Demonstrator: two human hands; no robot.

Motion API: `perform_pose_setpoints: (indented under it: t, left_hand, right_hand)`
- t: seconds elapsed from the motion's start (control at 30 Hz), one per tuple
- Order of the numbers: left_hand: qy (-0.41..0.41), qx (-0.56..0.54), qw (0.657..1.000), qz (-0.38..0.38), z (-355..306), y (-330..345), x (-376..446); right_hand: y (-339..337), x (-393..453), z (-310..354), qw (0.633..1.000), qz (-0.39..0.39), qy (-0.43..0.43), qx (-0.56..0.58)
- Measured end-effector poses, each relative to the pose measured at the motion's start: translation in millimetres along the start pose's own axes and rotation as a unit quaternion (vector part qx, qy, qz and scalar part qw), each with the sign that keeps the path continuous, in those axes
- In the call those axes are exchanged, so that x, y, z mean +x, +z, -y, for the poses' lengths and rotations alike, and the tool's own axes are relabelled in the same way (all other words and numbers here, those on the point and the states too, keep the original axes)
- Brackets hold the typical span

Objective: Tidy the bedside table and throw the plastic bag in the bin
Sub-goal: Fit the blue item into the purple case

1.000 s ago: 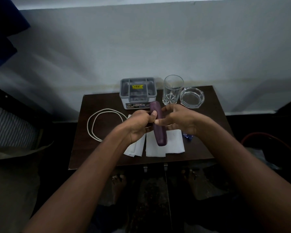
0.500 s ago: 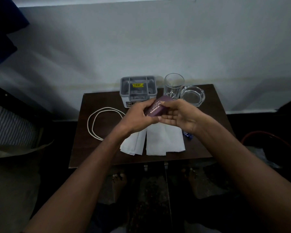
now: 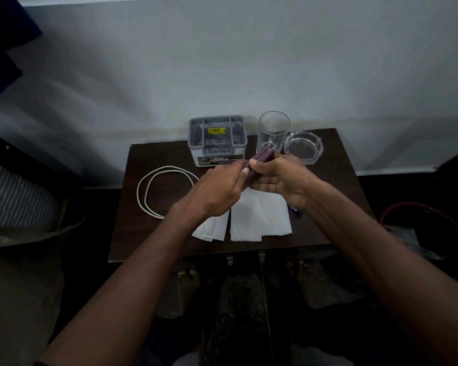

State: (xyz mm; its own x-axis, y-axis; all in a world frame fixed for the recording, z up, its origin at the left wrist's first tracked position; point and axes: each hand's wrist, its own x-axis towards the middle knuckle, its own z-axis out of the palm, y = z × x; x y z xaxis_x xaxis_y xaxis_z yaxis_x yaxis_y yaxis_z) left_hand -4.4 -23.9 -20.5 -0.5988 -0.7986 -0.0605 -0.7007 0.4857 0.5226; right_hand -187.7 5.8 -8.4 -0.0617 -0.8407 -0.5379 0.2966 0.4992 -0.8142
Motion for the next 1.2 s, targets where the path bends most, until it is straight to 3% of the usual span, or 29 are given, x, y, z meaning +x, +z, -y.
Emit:
perform_pose_setpoints:
  t: [0.4,0.7,0.8,0.87,0.93,1.03,1.07,1.2]
  left_hand:
    - [-0.011,0.007,1.000,-0.005,-3.5,3.0,1.2]
    - [-0.008,-0.118,0.991,-0.065,4.1,-12.0,3.1]
    - [-0.022,-0.146,0.988,-0.037,1.8,-10.5,6.2]
    - [-0.018,-0.130,0.991,-0.029,-1.3,-8.1,8.3]
    - [-0.017,-0.114,0.993,-0.022,-4.8,-4.8,10.3]
    - [-0.022,-0.077,0.996,-0.031,-4.6,3.0,14.4]
    - [-0.022,-0.053,0.998,-0.032,-4.3,4.6,14.8]
    - [-0.036,0.006,0.999,0.004,-14.4,12.8,17.7]
  right_hand:
    - [-5.6,-4.6,2.5,1.000,0.024,0.020,-0.003]
    - [-19.5,-15.3,20.1,0.991,0.115,0.019,0.070]
    - [-29.3,-17.4,27.2,0.991,0.131,0.029,0.022]
    - [-37.8,-16.5,29.2,0.989,0.092,0.013,-0.117]
    - [-49.9,-11.1,25.3,0.938,-0.031,-0.035,-0.342]
    - [-68.8,-1.3,16.7,0.771,-0.207,-0.054,-0.600]
    - [-71.3,-0.6,14.9,0.746,-0.222,-0.037,-0.627]
    - [-75.1,-1.6,8.7,0.755,-0.204,0.030,-0.623]
